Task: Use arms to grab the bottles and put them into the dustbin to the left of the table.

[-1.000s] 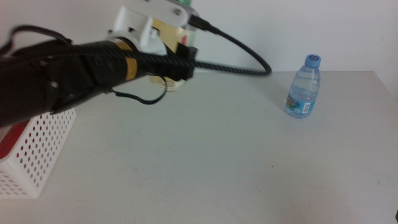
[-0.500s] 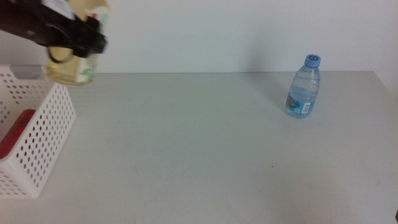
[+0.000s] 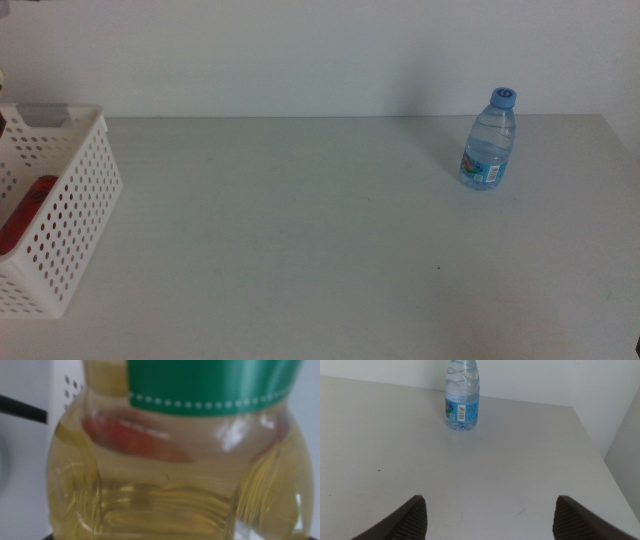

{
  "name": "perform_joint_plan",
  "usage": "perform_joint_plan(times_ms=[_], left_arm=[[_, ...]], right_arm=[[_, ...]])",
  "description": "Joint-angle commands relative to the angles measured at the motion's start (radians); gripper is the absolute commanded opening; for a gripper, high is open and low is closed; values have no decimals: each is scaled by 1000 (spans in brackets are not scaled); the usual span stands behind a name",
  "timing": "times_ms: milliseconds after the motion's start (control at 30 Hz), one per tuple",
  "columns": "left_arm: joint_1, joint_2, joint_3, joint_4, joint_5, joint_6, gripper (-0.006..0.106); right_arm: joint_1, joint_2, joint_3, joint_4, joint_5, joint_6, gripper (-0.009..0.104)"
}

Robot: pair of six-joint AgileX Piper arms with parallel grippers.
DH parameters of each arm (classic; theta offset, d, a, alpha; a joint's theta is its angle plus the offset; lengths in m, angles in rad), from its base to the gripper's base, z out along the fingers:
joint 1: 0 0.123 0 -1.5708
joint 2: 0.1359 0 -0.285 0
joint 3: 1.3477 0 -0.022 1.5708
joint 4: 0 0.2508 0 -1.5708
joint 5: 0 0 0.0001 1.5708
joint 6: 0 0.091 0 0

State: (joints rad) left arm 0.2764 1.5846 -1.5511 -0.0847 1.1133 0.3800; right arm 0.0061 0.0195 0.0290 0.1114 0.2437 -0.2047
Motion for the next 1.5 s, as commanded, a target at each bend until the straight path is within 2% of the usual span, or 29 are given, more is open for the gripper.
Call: perform_joint_plan(times_ms=[0, 333, 500, 600, 700, 900, 933, 1200, 1467], left_arm=[[15, 0, -47, -87, -52, 31, -1], [14, 159, -47, -89, -1, 51, -1], [14, 193, -46, -64, 13, 40, 7], [14, 208, -46, -46, 17, 40, 21], [14, 223, -46, -30, 18, 40, 42], [14, 230, -46, -32, 17, 40, 91], [14, 229, -47, -32, 18, 40, 94], [4, 152, -49, -96, 8, 42, 94], [-42, -35, -49, -266, -65, 128, 94]], right_arm=[[-6, 14, -10, -6, -78, -8, 64], [-6, 14, -10, -6, -78, -8, 64], [-6, 14, -10, -6, -78, -8, 64], [-6, 14, -10, -6, -78, -8, 64], [-6, 14, -10, -6, -78, -8, 64], [-6, 14, -10, -6, -78, -8, 64], [-6, 14, -10, -6, -78, -8, 64], [-6, 14, -10, -6, -78, -8, 64], [-6, 14, -10, -6, -78, -8, 64]])
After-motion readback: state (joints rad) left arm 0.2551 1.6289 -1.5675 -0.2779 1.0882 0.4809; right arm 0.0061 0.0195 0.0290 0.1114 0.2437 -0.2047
